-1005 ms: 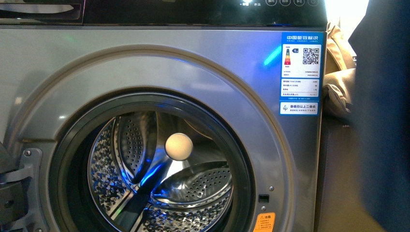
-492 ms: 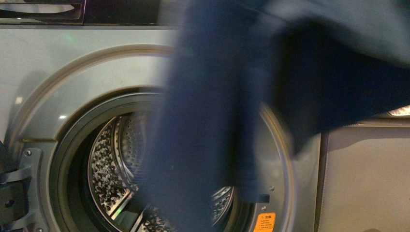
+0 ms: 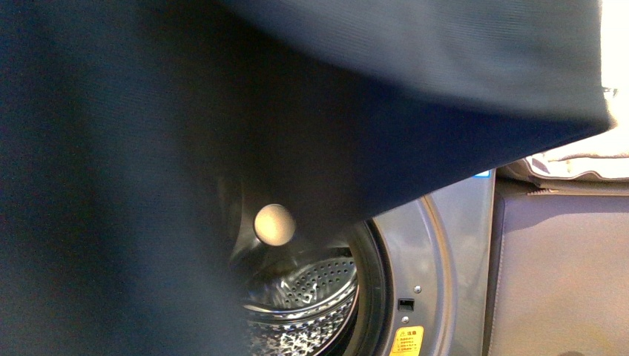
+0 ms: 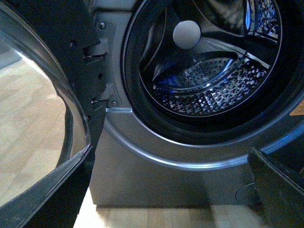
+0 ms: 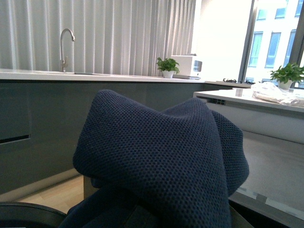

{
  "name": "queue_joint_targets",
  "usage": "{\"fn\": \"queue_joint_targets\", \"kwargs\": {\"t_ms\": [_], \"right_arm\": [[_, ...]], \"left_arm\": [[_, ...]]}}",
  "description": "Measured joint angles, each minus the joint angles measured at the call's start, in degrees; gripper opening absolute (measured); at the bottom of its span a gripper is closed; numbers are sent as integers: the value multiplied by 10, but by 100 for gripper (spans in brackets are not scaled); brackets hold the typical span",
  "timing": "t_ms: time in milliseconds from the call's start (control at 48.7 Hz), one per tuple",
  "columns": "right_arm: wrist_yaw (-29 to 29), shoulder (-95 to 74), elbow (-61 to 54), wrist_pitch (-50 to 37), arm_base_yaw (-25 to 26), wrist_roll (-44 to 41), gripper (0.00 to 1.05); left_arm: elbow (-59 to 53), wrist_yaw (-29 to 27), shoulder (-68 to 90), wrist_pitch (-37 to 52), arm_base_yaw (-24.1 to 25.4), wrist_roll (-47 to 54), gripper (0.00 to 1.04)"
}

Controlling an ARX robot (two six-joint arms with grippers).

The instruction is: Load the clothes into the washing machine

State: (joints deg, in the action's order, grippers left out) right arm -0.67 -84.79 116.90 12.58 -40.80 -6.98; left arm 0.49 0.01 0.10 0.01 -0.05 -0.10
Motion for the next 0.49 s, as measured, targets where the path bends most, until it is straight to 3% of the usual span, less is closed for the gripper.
{"fn": "queue_joint_targets", "kwargs": {"t_ms": [492], "right_arm": [[-4,0,2,-1,0,-4,6]], "left_arm": [[0,0,0,0,0,0,98]]}}
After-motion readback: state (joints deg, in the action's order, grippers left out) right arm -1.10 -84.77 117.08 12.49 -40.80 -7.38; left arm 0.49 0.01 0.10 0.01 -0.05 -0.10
